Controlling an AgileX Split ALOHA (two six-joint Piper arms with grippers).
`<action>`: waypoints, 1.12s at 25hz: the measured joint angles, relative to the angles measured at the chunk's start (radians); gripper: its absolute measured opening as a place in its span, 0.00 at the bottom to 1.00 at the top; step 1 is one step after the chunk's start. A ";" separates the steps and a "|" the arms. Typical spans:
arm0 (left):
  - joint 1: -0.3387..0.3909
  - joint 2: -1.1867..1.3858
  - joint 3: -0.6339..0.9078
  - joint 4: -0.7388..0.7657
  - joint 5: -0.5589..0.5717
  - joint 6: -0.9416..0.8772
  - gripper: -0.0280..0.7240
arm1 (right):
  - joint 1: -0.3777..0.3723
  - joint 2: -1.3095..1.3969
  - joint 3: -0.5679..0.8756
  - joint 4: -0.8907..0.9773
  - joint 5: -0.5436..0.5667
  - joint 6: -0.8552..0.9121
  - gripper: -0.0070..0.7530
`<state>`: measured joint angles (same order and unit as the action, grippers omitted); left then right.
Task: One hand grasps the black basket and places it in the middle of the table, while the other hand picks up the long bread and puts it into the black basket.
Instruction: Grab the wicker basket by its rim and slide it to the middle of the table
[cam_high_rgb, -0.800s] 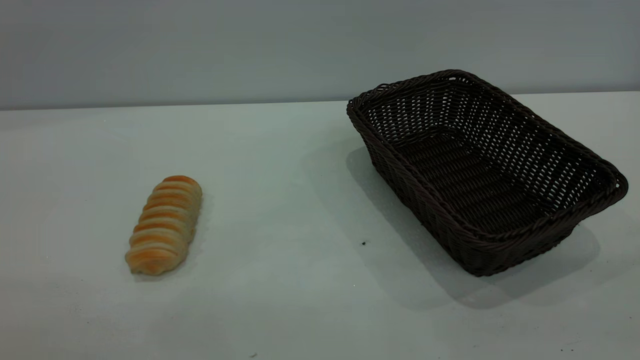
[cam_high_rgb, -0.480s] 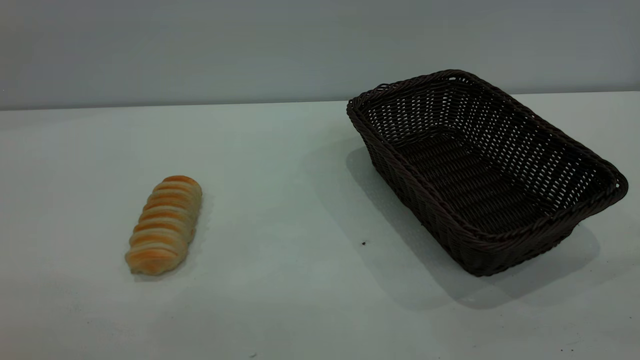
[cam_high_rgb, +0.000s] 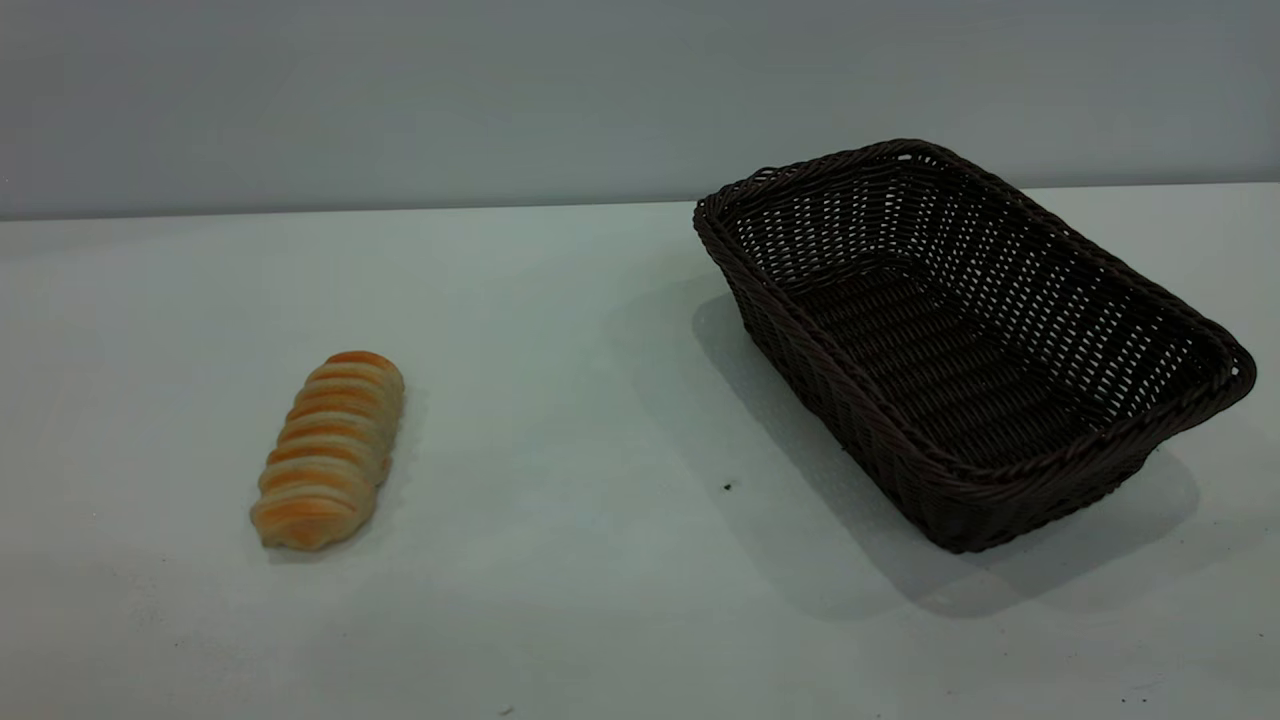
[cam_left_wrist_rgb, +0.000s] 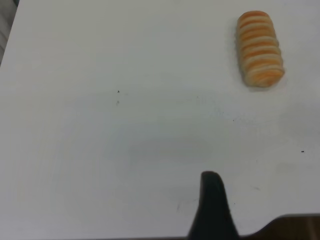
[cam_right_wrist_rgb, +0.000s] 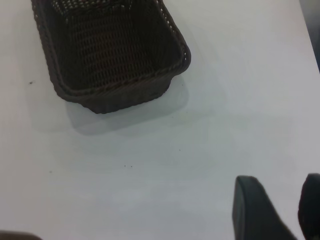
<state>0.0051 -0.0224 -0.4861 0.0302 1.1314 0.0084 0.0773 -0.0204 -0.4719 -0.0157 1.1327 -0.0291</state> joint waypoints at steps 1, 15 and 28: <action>0.000 0.000 0.000 0.000 0.000 0.000 0.81 | 0.000 0.000 0.000 0.000 0.000 0.000 0.32; 0.000 0.000 0.000 0.000 0.000 0.000 0.81 | 0.000 0.000 0.000 -0.001 0.000 0.000 0.32; 0.000 0.133 -0.070 0.005 -0.052 0.002 0.81 | 0.000 0.086 -0.041 0.016 -0.071 0.001 0.40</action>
<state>0.0051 0.1108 -0.5560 0.0353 1.0791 0.0104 0.0773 0.0654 -0.5126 0.0000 1.0619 -0.0281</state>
